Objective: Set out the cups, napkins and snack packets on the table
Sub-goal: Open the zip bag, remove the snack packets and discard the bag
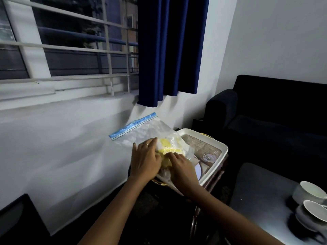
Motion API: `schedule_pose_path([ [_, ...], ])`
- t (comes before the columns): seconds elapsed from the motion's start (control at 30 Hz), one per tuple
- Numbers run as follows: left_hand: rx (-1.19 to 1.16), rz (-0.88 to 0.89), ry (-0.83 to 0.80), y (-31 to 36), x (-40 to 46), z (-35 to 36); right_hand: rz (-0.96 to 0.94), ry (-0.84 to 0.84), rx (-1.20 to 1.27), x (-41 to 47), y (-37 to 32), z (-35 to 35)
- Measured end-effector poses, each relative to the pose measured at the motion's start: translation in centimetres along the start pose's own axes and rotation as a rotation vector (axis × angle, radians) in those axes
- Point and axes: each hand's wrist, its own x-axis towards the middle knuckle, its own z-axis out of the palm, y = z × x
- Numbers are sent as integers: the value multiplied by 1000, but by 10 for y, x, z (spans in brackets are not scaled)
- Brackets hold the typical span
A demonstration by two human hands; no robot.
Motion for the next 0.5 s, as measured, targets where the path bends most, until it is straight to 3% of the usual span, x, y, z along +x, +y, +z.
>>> schedule_pose_path([
  [0.3, 84, -92, 224, -13, 12, -27, -72, -4, -37, -25, 26, -10],
  [0.5, -127, -314, 150, -13, 14, -41, -89, -54, -53, -32, 30, -14],
])
